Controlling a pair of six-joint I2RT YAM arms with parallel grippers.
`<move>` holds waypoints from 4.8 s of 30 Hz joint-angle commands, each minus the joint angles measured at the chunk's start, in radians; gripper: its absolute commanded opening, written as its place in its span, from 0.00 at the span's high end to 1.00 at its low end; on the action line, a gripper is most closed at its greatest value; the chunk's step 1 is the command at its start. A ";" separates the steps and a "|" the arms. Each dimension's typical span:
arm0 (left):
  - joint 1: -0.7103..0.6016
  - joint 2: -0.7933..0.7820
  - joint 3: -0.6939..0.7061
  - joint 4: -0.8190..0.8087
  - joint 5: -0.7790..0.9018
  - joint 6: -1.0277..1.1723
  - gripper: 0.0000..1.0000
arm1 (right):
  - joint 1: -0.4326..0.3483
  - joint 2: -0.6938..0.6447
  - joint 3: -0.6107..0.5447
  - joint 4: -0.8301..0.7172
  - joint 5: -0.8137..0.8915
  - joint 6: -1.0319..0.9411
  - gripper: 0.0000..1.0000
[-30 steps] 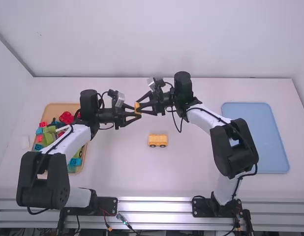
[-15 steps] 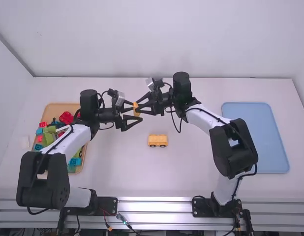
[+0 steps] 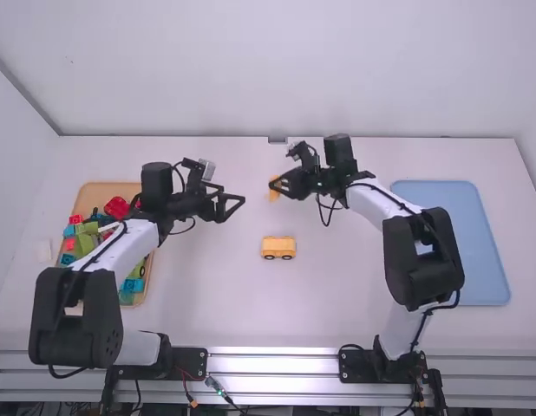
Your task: Assemble lego blocks to make yellow taxi
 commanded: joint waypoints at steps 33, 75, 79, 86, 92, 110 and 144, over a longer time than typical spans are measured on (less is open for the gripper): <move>0.022 0.001 -0.003 -0.010 -0.183 0.172 0.01 | 0.137 0.034 -0.035 -0.671 0.807 -0.952 0.75; 0.010 0.057 -0.088 0.069 0.303 0.774 0.01 | -0.335 -0.204 -0.589 -0.008 -0.077 -1.213 0.01; -0.010 0.057 -0.116 0.082 0.345 0.856 0.01 | -0.377 -0.149 -0.602 0.040 -0.108 -1.231 0.01; -0.020 0.057 -0.133 0.114 0.342 0.838 0.01 | -0.389 -0.016 -0.537 0.040 -0.152 -1.295 0.01; -0.017 0.057 -0.137 0.118 0.349 0.838 0.01 | -0.380 0.050 -0.511 0.040 -0.158 -1.311 0.20; -0.018 0.057 -0.138 0.121 0.393 0.838 0.01 | -0.355 0.057 -0.507 0.040 -0.081 -1.280 0.67; -0.240 0.641 -0.012 0.397 0.301 0.880 0.01 | -0.093 -0.082 -0.233 -0.392 -0.154 -1.459 0.77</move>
